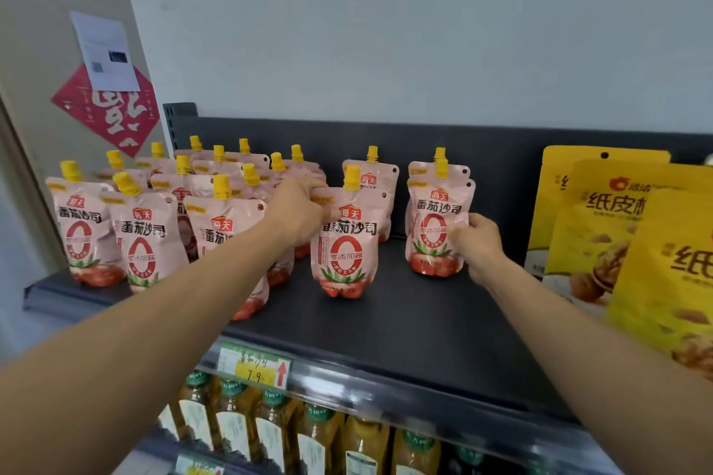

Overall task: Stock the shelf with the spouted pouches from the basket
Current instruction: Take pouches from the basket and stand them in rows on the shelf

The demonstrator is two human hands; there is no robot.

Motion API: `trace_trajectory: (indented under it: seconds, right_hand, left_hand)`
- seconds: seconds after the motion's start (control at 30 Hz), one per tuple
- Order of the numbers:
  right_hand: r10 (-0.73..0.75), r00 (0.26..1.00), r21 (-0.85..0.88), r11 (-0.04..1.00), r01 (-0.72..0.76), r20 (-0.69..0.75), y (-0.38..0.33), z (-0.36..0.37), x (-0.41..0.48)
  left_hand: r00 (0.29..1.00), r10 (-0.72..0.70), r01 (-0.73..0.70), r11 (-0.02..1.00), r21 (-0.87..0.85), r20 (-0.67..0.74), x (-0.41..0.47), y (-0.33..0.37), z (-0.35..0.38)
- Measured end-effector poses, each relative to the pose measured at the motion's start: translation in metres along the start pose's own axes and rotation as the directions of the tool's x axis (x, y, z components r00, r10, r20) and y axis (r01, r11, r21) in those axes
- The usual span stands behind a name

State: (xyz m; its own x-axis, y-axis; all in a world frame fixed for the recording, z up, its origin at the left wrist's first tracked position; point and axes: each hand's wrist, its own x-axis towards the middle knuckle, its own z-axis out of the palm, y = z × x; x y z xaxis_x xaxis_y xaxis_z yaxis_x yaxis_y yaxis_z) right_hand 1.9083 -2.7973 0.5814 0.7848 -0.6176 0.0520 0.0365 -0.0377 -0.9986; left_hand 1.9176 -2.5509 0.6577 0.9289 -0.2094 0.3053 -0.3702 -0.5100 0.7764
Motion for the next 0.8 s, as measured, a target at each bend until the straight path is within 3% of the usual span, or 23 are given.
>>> trace_trajectory:
  seconds: [0.2, 0.47, 0.8]
  right_hand:
    - [0.030, 0.999, -0.064, 0.998, -0.028, 0.026, 0.005, -0.006, -0.008]
    - [-0.086, 0.992, -0.056, 0.994, 0.091, 0.088, 0.003, 0.003, -0.018]
    - [-0.021, 0.990, -0.116, 0.993, 0.037, 0.138, 0.003, -0.001, -0.017]
  left_hand:
    - [0.999, -0.037, 0.037, 0.999, -0.016, 0.011, 0.002, -0.004, 0.006]
    - [0.996, -0.083, 0.086, 0.991, -0.103, 0.030, 0.004, -0.010, 0.005]
    - [0.982, -0.183, 0.190, 0.962, -0.197, 0.053, 0.008, -0.020, 0.009]
